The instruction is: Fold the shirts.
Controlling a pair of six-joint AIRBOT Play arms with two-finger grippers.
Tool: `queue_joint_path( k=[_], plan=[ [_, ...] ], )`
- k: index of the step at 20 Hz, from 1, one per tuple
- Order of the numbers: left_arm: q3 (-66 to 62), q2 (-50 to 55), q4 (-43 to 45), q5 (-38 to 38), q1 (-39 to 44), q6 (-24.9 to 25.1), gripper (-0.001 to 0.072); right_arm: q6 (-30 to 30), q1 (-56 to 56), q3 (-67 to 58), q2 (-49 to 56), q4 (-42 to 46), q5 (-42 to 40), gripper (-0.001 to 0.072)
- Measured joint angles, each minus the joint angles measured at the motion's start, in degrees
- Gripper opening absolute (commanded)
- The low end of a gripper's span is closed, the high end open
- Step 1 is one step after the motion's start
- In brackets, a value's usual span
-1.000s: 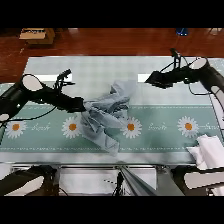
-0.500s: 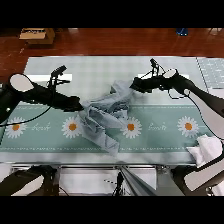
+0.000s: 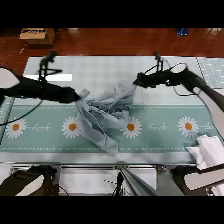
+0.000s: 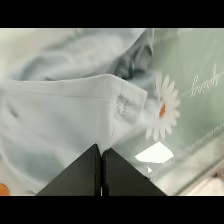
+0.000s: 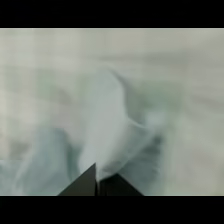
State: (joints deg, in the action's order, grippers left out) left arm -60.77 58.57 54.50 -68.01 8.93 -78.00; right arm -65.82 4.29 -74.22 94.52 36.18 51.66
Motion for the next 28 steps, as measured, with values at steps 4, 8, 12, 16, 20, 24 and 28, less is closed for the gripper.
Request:
queue_joint_path(
  k=[4,8,12,16,20,24,28],
  plan=[
    [-14.58,-7.17,6.01,-1.75,-4.61,0.20,0.0017,1.86,-7.45,0.00,-17.57,0.02,4.42,0.0036],
    [-28.89,-12.81,9.84,-3.13,-10.10,-0.04,0.0017,1.57,-13.20,0.00,-38.47,-0.13,3.28,0.0036],
    [-37.24,-17.38,11.02,-3.98,-12.13,-0.92,0.0017,-3.98,-17.29,-0.68,-55.95,2.01,0.24,0.0036],
    [-40.06,-22.01,11.32,-5.14,-12.68,-2.08,0.0017,-11.78,-19.69,-5.99,-64.87,10.56,-1.11,0.0035],
    [-41.38,-25.75,11.32,-7.98,-12.76,-5.46,0.0016,-16.35,-20.35,-15.78,-65.68,17.64,-1.44,0.0035],
    [-42.42,-27.21,9.22,-10.14,-12.76,-10.19,0.0016,-18.73,-20.52,-26.60,-60.46,22.40,4.79,0.0035],
    [-40.35,-24.74,7.39,-16.20,-12.76,-12.94,0.0016,-19.63,-20.57,-31.89,-50.88,25.18,20.72,0.0035]
  ],
)
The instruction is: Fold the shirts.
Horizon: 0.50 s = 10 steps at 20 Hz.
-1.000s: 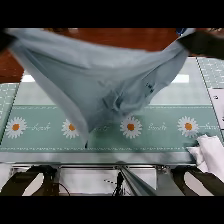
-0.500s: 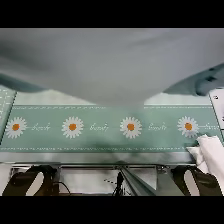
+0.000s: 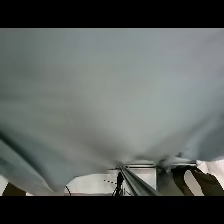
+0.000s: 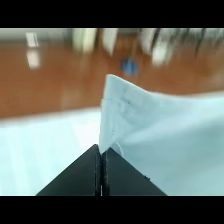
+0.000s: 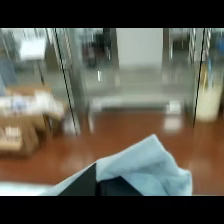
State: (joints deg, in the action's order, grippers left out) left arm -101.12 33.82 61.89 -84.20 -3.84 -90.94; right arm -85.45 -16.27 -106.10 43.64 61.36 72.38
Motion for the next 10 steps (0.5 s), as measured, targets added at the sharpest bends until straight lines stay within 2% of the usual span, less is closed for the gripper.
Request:
queue_joint_path(
  k=[3,5,7,10],
  plan=[
    [7.69,3.48,-0.24,-4.20,0.00,0.79,0.0017,0.87,0.15,-1.18,10.12,1.20,13.11,0.0035],
    [15.28,6.54,0.24,-3.82,0.00,3.13,0.0017,1.70,1.33,-1.57,17.35,1.81,16.50,0.0035],
    [23.02,10.99,0.61,-0.55,0.00,5.51,0.0017,2.19,4.13,-1.73,25.16,3.78,16.68,0.0036],
    [30.86,20.06,1.11,6.08,-0.07,9.42,0.0018,2.95,9.44,-1.84,36.89,6.86,11.06,0.0037]
  ],
)
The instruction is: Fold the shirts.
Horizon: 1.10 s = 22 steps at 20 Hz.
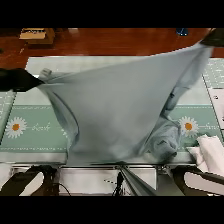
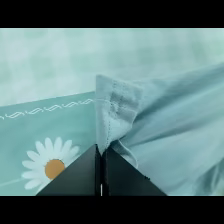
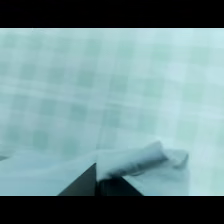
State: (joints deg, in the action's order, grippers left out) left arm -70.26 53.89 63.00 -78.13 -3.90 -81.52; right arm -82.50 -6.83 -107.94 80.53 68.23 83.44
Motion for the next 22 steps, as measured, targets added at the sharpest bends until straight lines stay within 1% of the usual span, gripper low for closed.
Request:
queue_joint_path(
  k=[3,5,8,10,11,12,13,14,15,16,17,19,20,22],
  plan=[
    [3.10,10.34,0.35,6.75,-0.57,4.20,0.0018,0.42,3.85,-0.07,9.86,1.18,-10.23,0.0036],
    [3.91,15.80,-0.04,11.21,-1.55,5.75,0.0018,0.24,5.05,-0.07,14.32,1.55,-17.92,0.0036],
    [4.46,21.03,-1.51,19.32,-3.04,6.86,0.0018,-1.90,5.75,-0.07,18.47,1.46,-29.20,0.0036],
    [4.66,23.19,-3.08,24.35,-3.58,7.26,0.0019,-2.71,5.99,-0.07,20.26,1.44,-34.64,0.0038],
    [4.70,24.09,-4.17,26.32,-3.72,7.41,0.0019,-3.08,6.05,-0.07,21.00,1.51,-36.06,0.0040],
    [4.74,25.00,-5.53,27.69,-3.85,7.54,0.0019,-3.37,6.08,-0.07,21.66,1.51,-36.92,0.0083],
    [4.79,25.70,-6.82,28.76,-3.91,7.58,0.0023,-3.52,6.12,-0.07,22.10,1.49,-37.16,0.0214],
    [4.79,26.14,-7.74,29.55,-4.02,7.63,0.0109,-3.63,6.12,-0.09,22.40,1.73,-37.20,0.0356],
    [4.63,26.45,-7.93,29.86,-4.31,7.80,0.0306,-3.65,5.99,-0.13,22.36,2.05,-36.74,0.0416],
    [3.98,26.53,-8.59,29.18,-4.79,7.67,0.0442,-3.56,5.68,-0.13,21.90,2.05,-35.19,0.0426],
    [2.69,26.51,-8.74,27.10,-5.57,7.67,0.0494,-2.99,5.31,-0.11,20.98,1.77,-33.46,0.0426],
    [-0.52,26.45,-6.05,18.75,-8.02,7.80,0.0494,-1.51,3.69,-0.13,17.90,1.64,-27.96,0.0425],
    [-2.08,26.34,-3.58,13.60,-9.79,7.52,0.0493,-0.96,2.56,-0.13,16.11,3.04,-23.74,0.0422],
    [-2.64,25.64,0.35,1.75,-13.44,5.16,0.0493,0.46,0.44,-0.17,13.03,5.95,-13.46,0.0414]
  ],
)
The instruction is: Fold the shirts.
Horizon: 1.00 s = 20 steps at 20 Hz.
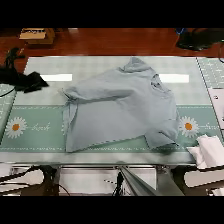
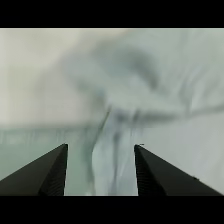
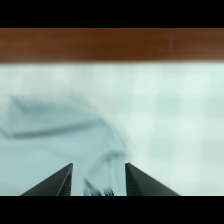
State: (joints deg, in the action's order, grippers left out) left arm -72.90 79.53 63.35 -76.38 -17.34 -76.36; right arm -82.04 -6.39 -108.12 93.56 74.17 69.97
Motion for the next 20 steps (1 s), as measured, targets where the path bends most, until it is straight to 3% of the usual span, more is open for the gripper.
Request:
queue_joint_path(
  k=[2,5,12,20],
  plan=[
    [3.52,-2.29,1.36,-6.56,-3.04,-2.29,0.0502,1.49,-2.56,0.50,-2.21,4.11,10.36,0.0373],
    [14.51,-8.15,2.29,-12.15,-5.20,-2.99,0.0667,2.64,-7.82,3.26,-5.64,6.60,18.47,0.0498],
    [37.09,-15.67,1.46,-13.46,-4.63,-1.73,0.0666,4.68,-19.30,16.94,-10.93,-1.11,22.10,0.0495],
    [43.87,-13.40,0.92,-5.97,6.38,-3.34,0.0666,6.45,-22.56,26.36,-13.40,-3.96,18.71,0.0495]
  ],
)
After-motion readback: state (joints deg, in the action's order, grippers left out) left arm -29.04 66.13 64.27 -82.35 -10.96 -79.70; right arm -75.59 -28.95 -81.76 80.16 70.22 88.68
